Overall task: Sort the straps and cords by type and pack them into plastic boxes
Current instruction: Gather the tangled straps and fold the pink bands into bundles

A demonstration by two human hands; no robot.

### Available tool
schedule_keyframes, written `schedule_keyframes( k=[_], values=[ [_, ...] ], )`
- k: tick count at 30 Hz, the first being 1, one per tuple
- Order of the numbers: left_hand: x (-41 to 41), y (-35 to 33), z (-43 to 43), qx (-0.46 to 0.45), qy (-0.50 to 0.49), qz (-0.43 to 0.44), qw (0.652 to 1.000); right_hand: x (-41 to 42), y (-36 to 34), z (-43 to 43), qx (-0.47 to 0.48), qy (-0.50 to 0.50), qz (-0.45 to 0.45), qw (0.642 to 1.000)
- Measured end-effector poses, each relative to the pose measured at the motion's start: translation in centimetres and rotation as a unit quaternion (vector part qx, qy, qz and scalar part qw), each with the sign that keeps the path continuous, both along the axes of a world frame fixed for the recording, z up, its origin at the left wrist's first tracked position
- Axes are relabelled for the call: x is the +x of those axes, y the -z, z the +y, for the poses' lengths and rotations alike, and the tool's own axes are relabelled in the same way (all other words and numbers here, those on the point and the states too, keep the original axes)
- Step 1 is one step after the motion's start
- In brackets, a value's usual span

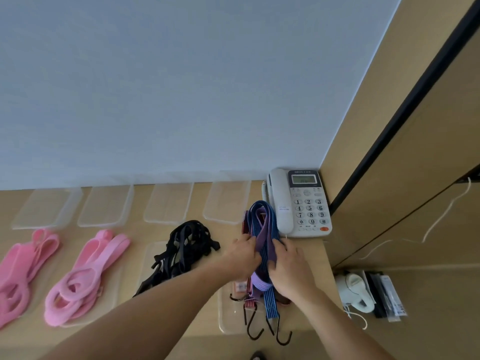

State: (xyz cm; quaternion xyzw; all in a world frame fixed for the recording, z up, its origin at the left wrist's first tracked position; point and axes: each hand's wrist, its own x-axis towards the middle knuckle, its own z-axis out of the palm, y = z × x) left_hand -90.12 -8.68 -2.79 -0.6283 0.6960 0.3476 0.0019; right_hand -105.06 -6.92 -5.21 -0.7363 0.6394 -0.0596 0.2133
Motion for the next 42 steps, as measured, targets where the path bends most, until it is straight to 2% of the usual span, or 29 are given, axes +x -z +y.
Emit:
schedule_keyframes(
  k=[4,10,17,22,30,35,39,42],
  values=[
    [1.2,-1.9,0.8,-0.058,-0.048,0.068,0.995,0.4,-2.3,-0.2,-0.046,0.029,-0.001,0.999],
    [9.0,-6.0,3.2,-0.065,-0.083,0.067,0.992,6.3,-6.6,1.3,-0.054,-0.020,0.007,0.998],
    [26.6,-11.0,12.0,-0.097,-0.180,0.038,0.978,22.1,-10.9,6.6,-0.053,-0.115,-0.009,0.992],
    [38.2,-13.3,19.8,-0.148,-0.267,0.030,0.952,34.6,-13.2,11.3,-0.058,-0.199,-0.048,0.977],
    [49.1,-12.1,27.4,-0.128,-0.366,0.051,0.920,46.5,-13.4,16.6,-0.037,-0.327,-0.045,0.943],
    [52.1,-10.0,27.7,-0.102,-0.381,0.063,0.917,50.2,-11.3,16.0,0.033,-0.322,-0.045,0.945],
    [54.1,-9.3,26.3,-0.074,-0.371,0.049,0.924,52.5,-8.1,13.8,0.065,-0.297,0.020,0.952],
    [55.8,-9.3,23.9,-0.063,-0.354,0.037,0.932,53.7,-5.7,12.2,0.082,-0.246,0.017,0.966]
  ],
)
